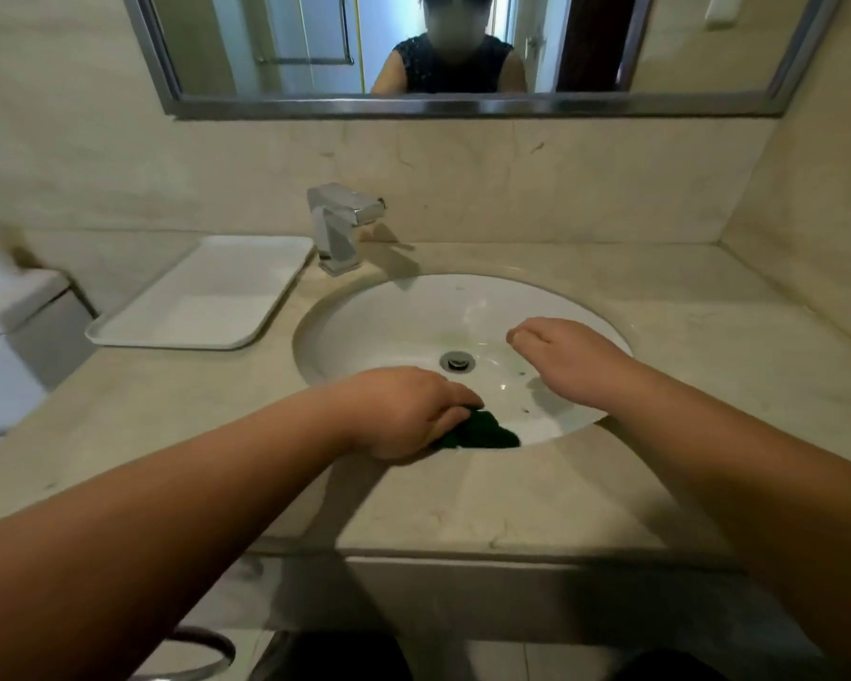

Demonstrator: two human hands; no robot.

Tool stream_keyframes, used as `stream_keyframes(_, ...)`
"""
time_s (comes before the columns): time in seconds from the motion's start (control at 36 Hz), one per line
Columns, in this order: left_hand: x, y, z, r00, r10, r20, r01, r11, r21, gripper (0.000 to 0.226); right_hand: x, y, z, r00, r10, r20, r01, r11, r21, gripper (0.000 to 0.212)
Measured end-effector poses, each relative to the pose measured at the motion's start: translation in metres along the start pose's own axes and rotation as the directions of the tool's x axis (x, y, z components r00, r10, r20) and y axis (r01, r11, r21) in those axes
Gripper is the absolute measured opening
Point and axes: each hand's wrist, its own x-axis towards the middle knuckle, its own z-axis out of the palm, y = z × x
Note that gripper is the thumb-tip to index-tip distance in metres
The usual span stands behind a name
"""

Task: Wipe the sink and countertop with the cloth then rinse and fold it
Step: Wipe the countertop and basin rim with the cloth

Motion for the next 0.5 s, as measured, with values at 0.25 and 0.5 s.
stream_keyframes(0.25,0.019,-0.057,-0.044,0.891,-0.315,-0.326,0.158,0.889,-0.429,0.036,0.051,-0.026,-0.012,0.999,-0.035,-0.002,0.035,0.999,0.007,0.039)
stream_keyframes(0.5,0.047,-0.136,-0.054,0.809,-0.546,-0.216,0.147,0.545,-0.825,0.049,0.186,-0.115,-0.005,0.991,-0.121,-0.054,0.122,0.993,0.012,0.041)
